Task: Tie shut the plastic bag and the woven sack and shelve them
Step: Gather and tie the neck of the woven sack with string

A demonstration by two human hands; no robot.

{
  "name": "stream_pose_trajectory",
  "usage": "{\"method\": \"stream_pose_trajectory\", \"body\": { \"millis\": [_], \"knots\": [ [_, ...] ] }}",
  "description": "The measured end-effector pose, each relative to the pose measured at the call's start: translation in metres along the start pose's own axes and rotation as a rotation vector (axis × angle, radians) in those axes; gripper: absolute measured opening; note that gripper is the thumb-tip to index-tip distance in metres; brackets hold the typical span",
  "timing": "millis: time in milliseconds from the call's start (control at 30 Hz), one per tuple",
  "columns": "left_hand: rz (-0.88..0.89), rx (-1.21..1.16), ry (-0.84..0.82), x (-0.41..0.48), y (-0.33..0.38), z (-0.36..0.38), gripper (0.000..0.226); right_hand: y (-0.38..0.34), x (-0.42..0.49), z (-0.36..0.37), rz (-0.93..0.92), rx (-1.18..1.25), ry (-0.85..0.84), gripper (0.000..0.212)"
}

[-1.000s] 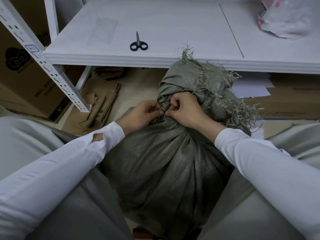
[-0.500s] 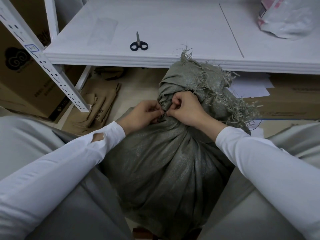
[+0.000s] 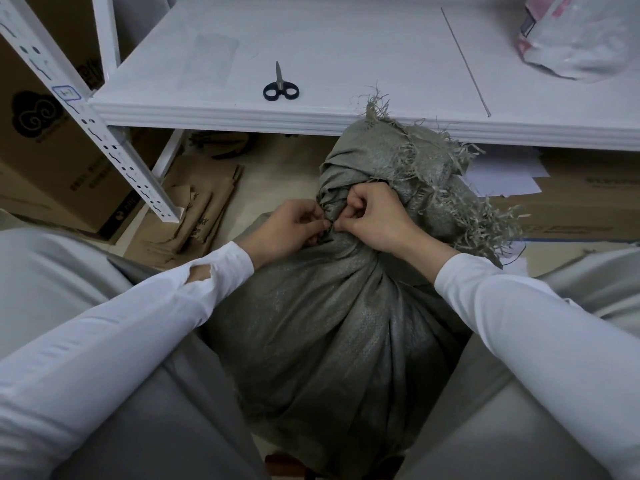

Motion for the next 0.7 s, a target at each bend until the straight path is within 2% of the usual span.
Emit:
{"method": "stream_pose_trajectory", "body": {
  "millis": [167,400,533,700],
  "knots": [
    [0.001,0.037,-0.001,0.0,-0.002,0.0,0.007,-0.001,0.001,0.0,-0.03,-0.042,0.04,0.049],
    [0.053,0.127,-0.034,0.002,-0.003,-0.001,0.017,-0.002,0.002,0.0,-0.016,-0.066,0.051,0.05],
    [0.125,0.235,-0.046,0.002,-0.002,-0.002,0.018,-0.005,0.002,-0.001,0.012,-0.078,0.045,0.05],
    [0.239,0.444,-0.056,0.003,0.003,-0.002,0.009,-0.011,-0.004,-0.002,-0.024,-0.107,0.098,0.052]
  ]
}}
Point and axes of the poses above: each hand's wrist, its own x-axis towards the middle knuckle, its own z-axis out of the palm, y = z × x, the point moved 1 cm from there along x, towards the middle knuckle, and after that the axes turned 14 degrees about z, right-handed, at the moved point
